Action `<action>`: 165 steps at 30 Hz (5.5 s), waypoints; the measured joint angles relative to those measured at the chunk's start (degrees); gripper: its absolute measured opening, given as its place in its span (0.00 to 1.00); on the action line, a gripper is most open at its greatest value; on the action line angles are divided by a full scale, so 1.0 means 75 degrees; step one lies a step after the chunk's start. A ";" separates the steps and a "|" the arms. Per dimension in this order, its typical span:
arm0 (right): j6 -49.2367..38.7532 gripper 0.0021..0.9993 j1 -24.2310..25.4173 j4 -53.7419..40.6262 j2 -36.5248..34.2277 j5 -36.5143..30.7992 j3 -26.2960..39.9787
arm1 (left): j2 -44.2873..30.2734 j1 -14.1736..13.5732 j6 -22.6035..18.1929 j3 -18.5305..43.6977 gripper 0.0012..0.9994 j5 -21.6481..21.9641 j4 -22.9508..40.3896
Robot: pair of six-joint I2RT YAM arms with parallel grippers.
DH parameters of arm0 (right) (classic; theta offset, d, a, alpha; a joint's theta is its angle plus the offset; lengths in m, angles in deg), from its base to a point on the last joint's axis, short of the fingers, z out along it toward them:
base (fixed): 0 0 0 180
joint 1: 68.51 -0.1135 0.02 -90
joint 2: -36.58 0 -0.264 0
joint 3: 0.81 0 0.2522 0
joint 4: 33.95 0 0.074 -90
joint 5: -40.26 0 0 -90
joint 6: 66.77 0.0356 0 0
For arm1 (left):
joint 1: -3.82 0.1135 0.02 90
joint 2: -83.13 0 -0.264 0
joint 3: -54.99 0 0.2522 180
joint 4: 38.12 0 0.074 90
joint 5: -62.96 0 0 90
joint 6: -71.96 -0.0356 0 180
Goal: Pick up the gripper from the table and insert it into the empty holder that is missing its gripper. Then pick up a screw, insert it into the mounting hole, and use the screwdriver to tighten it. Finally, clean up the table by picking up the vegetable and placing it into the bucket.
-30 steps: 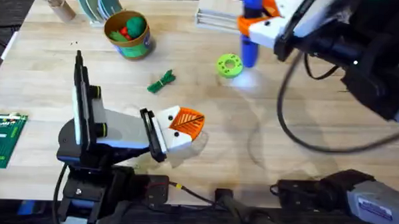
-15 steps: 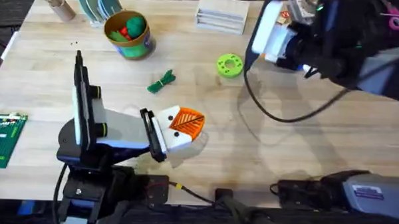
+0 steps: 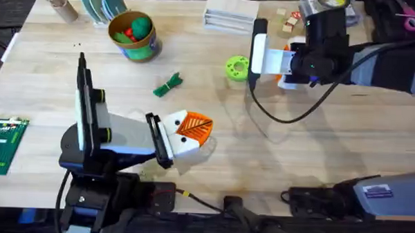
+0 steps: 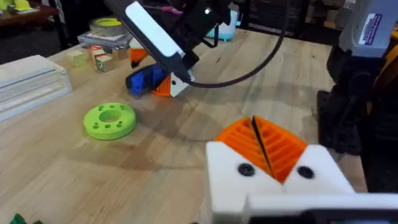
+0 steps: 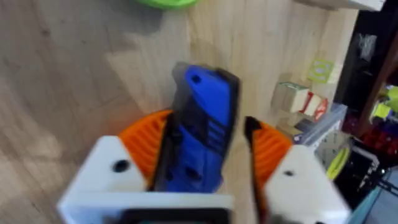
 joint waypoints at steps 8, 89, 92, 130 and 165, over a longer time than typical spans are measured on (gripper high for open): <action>0.1158 0.99 -0.0014 -0.0369 0.0073 -0.0121 0.0187 | 0.0000 0.0000 -0.0001 0.0000 0.01 0.0020 -0.0003; 0.9611 0.99 -0.0154 -0.0694 0.3185 0.3212 0.0125 | -0.5411 0.0000 0.0367 0.6781 0.99 0.7259 0.6475; 0.9611 0.99 -0.0154 -0.0694 0.3187 0.3212 0.0125 | -0.5527 0.0000 0.0367 0.6781 0.99 0.7344 0.6408; 0.9611 0.99 -0.0154 -0.0688 0.3188 0.3212 0.0125 | -1.1871 0.0000 -0.4083 0.6781 1.00 0.7016 0.3641; 0.9614 0.99 -0.0154 -0.0682 0.3186 0.3212 0.0125 | -1.1906 -0.0015 -0.4229 0.7288 0.02 0.6838 0.4003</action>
